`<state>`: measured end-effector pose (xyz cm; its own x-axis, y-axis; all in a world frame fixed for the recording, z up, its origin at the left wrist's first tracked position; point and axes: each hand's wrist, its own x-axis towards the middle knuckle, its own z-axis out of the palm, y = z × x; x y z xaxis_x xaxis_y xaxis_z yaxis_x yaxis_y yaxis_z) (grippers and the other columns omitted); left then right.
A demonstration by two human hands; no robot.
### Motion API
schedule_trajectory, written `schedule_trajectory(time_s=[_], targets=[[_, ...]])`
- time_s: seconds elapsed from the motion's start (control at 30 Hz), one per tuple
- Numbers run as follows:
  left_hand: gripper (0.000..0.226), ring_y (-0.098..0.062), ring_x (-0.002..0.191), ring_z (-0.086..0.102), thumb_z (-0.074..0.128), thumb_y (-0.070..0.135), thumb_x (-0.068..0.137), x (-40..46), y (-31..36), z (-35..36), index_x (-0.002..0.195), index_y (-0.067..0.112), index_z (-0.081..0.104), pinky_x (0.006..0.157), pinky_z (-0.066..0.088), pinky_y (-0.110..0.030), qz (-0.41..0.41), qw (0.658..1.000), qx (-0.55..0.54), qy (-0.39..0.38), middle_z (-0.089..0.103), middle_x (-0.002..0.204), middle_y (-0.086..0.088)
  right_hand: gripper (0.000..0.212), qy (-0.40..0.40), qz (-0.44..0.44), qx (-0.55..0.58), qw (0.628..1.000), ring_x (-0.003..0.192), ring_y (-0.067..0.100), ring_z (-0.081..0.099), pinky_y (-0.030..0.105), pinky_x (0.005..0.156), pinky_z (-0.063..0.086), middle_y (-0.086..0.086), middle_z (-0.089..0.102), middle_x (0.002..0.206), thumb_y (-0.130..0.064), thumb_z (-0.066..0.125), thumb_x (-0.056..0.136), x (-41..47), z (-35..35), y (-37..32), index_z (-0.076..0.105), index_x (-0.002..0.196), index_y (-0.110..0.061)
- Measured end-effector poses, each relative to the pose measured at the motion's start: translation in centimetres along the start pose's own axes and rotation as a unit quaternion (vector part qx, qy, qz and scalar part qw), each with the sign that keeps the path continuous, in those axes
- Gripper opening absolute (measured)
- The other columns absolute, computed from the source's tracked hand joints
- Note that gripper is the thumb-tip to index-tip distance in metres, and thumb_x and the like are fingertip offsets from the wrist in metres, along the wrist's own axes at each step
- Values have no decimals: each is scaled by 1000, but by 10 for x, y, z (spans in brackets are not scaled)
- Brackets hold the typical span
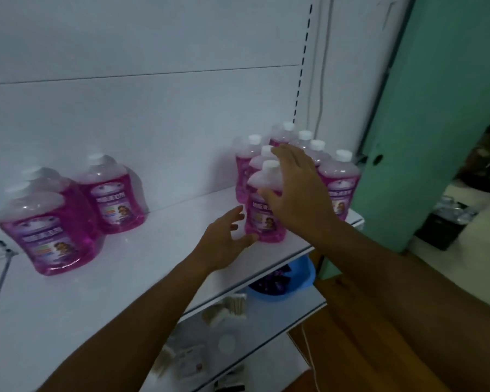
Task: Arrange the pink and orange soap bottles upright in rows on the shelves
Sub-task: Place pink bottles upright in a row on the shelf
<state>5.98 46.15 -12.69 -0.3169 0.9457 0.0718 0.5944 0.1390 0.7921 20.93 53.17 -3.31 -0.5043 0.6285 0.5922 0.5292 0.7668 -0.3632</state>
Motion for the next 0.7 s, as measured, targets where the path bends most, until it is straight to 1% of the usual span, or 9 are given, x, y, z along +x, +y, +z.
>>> schedule_trajectory(time_s=[0.1,0.2,0.27,0.33,0.4,0.43,0.5,0.6,0.7], targets=[[61,-18,111,59,70,37,85,9,-3,8,140,25,46,92,49,-30,23,1000,7,-6,59,130,4,71,-53,92,30,994,123,27,47,40,99,43,10,50,134,-35,72,82,-2,1,21,37,139,-11],[58,-16,102,61,72,31,84,15,-4,13,137,24,50,83,49,-24,33,999,-13,7,61,126,5,67,-105,125,60,985,119,26,50,36,96,41,9,53,130,-38,72,83,-4,9,29,41,136,-11],[58,-16,99,62,73,28,83,17,-4,14,136,24,50,79,48,-22,40,999,-24,6,60,124,6,62,-99,122,69,985,116,24,51,30,90,40,9,53,126,-34,73,83,-3,15,30,43,134,-12],[53,-17,100,63,74,24,83,17,-4,14,132,24,54,83,52,-29,41,998,-52,10,63,122,5,57,-74,117,93,986,110,21,53,25,85,39,6,55,121,-31,75,81,1,20,27,48,128,-13],[48,-16,99,65,72,20,84,13,-8,10,129,24,57,89,54,-36,35,996,-73,22,65,120,4,53,-68,102,117,985,108,19,54,26,88,43,5,57,120,-26,76,80,6,25,21,51,125,-13],[47,-16,99,65,71,19,85,9,-10,7,130,24,57,90,55,-36,33,996,-72,29,65,121,4,52,-71,92,125,985,108,19,54,29,91,46,4,58,120,-24,76,81,9,28,17,51,126,-14],[47,-16,95,66,69,18,87,-2,-19,-4,132,22,55,86,55,-31,33,996,-68,46,65,121,2,51,-80,72,145,984,106,17,55,31,92,48,3,59,119,-23,75,81,13,38,4,53,126,-15],[46,-14,88,66,67,15,88,-20,-35,-31,131,23,55,79,55,-25,19,994,-55,97,66,118,3,48,-98,51,194,975,103,16,56,31,90,50,1,60,116,-23,76,81,21,61,-20,55,123,-15],[45,-14,98,65,66,13,88,-40,-51,-60,131,24,56,83,55,-26,0,987,-61,147,66,119,4,47,-122,26,235,964,101,18,59,30,85,51,2,62,115,-23,77,79,29,88,-47,56,121,-14]])
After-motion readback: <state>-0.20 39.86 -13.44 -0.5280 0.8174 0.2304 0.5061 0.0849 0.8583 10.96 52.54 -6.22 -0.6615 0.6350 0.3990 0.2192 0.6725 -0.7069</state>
